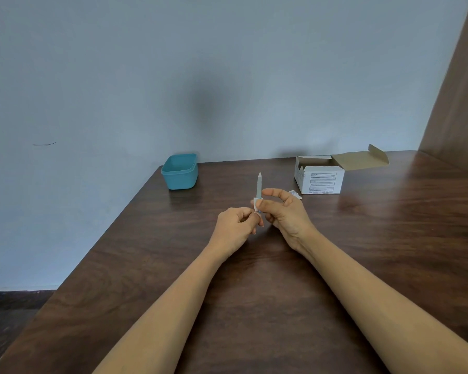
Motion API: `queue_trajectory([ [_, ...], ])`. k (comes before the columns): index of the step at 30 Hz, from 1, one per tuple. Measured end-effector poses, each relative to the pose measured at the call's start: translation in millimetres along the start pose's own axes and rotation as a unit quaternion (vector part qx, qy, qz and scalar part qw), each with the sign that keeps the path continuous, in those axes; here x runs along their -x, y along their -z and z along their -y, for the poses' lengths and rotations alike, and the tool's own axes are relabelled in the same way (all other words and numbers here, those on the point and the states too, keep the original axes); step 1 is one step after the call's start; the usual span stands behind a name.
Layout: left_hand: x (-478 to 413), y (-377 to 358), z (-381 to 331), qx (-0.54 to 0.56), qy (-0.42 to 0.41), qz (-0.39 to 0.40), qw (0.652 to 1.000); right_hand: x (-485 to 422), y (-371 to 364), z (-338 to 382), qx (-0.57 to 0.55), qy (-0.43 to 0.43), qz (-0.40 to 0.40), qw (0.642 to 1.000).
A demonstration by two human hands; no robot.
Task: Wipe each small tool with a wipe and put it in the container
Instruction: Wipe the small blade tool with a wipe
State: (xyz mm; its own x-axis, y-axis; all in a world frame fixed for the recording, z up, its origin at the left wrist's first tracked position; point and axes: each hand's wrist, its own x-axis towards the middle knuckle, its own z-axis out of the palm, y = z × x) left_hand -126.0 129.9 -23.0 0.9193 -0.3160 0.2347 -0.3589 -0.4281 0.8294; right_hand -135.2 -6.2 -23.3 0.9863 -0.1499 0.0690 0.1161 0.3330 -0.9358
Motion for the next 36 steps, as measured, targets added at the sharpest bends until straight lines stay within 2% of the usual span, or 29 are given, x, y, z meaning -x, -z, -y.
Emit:
queue_trajectory([
  [8, 0.2, 3.2, -2.9, 0.107, 0.058, 0.034, 0.992, -3.8, 7.8, 3.9, -0.063, -0.057, 0.112, 0.99],
  [11, 0.4, 6.4, -3.2, 0.128, 0.07, 0.064, 0.987, -4.0, 8.5, 5.0, -0.057, -0.055, 0.108, 0.991],
  [14, 0.9, 6.1, -2.4, 0.107, 0.057, 0.065, 0.99, -1.1, 5.3, 7.9, 0.004, -0.024, 0.046, 0.999],
  [17, 0.3, 2.6, 1.0, 0.033, 0.015, 0.036, 0.999, 1.3, 2.7, 7.6, 0.052, 0.01, -0.026, 0.998],
  [22, -0.9, 1.4, 7.1, -0.092, -0.052, 0.004, 0.994, 2.7, -0.4, 0.4, 0.069, 0.045, -0.059, 0.995],
  [28, 0.1, 2.9, 4.8, -0.131, -0.058, 0.005, 0.99, 1.1, -2.3, -0.8, 0.054, 0.026, -0.006, 0.998],
  [36, 0.1, 2.0, 6.4, -0.085, -0.039, 0.017, 0.995, -1.9, 2.9, 3.2, 0.012, -0.022, 0.072, 0.997],
])
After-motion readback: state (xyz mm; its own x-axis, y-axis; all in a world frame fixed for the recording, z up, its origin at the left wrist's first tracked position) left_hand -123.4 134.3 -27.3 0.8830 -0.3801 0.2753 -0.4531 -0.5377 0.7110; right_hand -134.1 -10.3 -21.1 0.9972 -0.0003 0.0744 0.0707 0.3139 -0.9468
